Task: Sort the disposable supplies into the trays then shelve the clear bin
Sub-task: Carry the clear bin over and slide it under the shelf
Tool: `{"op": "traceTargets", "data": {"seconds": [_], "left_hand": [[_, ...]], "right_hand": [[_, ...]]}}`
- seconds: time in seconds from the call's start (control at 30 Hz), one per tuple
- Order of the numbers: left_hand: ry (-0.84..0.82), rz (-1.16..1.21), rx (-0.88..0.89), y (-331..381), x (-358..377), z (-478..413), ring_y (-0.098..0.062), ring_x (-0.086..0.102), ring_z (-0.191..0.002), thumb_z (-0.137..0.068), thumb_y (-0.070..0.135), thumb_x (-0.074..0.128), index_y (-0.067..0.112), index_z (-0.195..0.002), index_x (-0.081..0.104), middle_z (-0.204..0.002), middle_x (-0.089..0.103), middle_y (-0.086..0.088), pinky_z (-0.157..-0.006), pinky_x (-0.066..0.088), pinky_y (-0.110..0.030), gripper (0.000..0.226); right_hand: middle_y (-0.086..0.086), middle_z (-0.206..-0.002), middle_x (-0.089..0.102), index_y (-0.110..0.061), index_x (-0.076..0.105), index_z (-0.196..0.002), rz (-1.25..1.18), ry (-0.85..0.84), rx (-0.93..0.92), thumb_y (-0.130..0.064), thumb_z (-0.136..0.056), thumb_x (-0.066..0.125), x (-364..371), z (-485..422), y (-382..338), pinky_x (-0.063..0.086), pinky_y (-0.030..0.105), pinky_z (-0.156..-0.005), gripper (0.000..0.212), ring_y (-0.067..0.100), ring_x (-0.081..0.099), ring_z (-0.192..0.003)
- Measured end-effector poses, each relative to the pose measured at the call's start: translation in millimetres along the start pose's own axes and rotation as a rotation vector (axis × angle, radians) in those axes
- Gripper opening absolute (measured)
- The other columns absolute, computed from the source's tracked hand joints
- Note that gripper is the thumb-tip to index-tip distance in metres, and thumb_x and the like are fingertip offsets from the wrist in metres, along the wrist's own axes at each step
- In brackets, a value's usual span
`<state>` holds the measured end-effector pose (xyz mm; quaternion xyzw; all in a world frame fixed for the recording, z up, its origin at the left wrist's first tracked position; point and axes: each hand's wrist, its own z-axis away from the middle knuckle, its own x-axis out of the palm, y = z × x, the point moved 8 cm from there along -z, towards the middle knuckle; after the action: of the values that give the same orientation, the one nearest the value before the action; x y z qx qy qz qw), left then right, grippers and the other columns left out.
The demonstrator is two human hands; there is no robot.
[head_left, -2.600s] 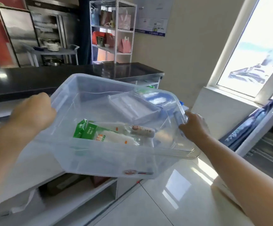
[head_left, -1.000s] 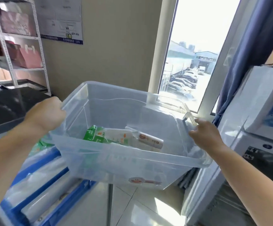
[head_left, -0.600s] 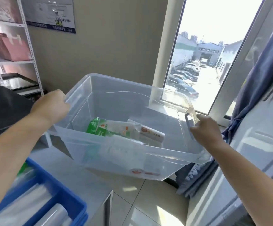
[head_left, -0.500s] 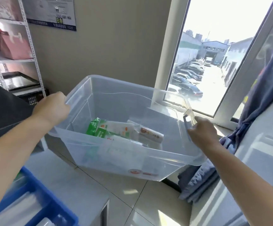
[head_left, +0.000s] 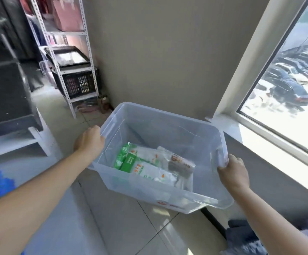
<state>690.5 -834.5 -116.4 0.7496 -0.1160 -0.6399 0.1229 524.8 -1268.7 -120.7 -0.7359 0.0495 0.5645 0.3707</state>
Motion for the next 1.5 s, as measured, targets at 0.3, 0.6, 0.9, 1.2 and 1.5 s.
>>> {"op": "traceTargets", "data": {"seconds": [0.3, 0.6, 0.9, 1.2, 1.5], "left_hand": [[-0.092, -0.097, -0.248, -51, 67, -37, -0.040, 0.057, -0.084, -0.092, 0.015, 0.042, 0.002, -0.096, 0.051, -0.099, 0.060, -0.022, -0.061, 0.037, -0.034, 0.017], [-0.073, -0.041, -0.437, -123, 107, -137, -0.038, 0.053, -0.073, -0.091, 0.013, 0.043, -0.001, -0.089, 0.053, -0.089, 0.061, -0.024, -0.058, 0.036, -0.032, 0.017], [0.049, 0.032, -0.559, -162, 100, -213, -0.040, 0.055, -0.071, -0.089, 0.010, 0.049, -0.005, -0.080, 0.052, -0.083, 0.059, -0.028, -0.056, 0.036, -0.035, 0.018], [0.059, 0.057, -0.723, -196, 123, -314, -0.041, 0.060, -0.080, -0.088, 0.015, 0.053, -0.002, -0.086, 0.057, -0.090, 0.063, -0.025, -0.062, 0.043, -0.038, 0.018], [0.124, 0.109, -0.929, -250, 121, -407, -0.034, 0.058, -0.073, -0.086, 0.009, 0.056, 0.000, -0.090, 0.061, -0.087, 0.064, -0.022, -0.058, 0.033, -0.030, 0.012]], "right_hand": [[0.014, -0.093, 0.058, -0.010, 0.054, -0.084, 0.023, -0.255, 0.020, -0.018, -0.081, 0.053, 122, -109, -29, 0.035, 0.028, -0.051, 0.009, 0.031, 0.054, -0.068], [0.015, -0.110, 0.059, -0.007, 0.055, -0.111, 0.080, -0.362, 0.006, -0.021, -0.087, 0.054, 228, -204, -134, 0.044, 0.033, -0.069, 0.028, 0.033, 0.058, -0.086], [0.010, -0.083, 0.062, -0.005, 0.059, -0.100, 0.076, -0.393, -0.154, -0.015, -0.085, 0.056, 297, -302, -249, 0.044, 0.029, -0.058, 0.018, 0.028, 0.059, -0.067], [0.015, -0.068, 0.060, -0.003, 0.059, -0.080, -0.018, -0.498, -0.302, -0.005, -0.079, 0.060, 403, -419, -357, 0.037, 0.027, -0.054, 0.003, 0.025, 0.052, -0.054], [0.019, -0.080, 0.060, -0.001, 0.057, -0.077, -0.032, -0.600, -0.419, -0.009, -0.080, 0.059, 494, -507, -504, 0.037, 0.028, -0.051, 0.009, 0.031, 0.056, -0.062]]}}
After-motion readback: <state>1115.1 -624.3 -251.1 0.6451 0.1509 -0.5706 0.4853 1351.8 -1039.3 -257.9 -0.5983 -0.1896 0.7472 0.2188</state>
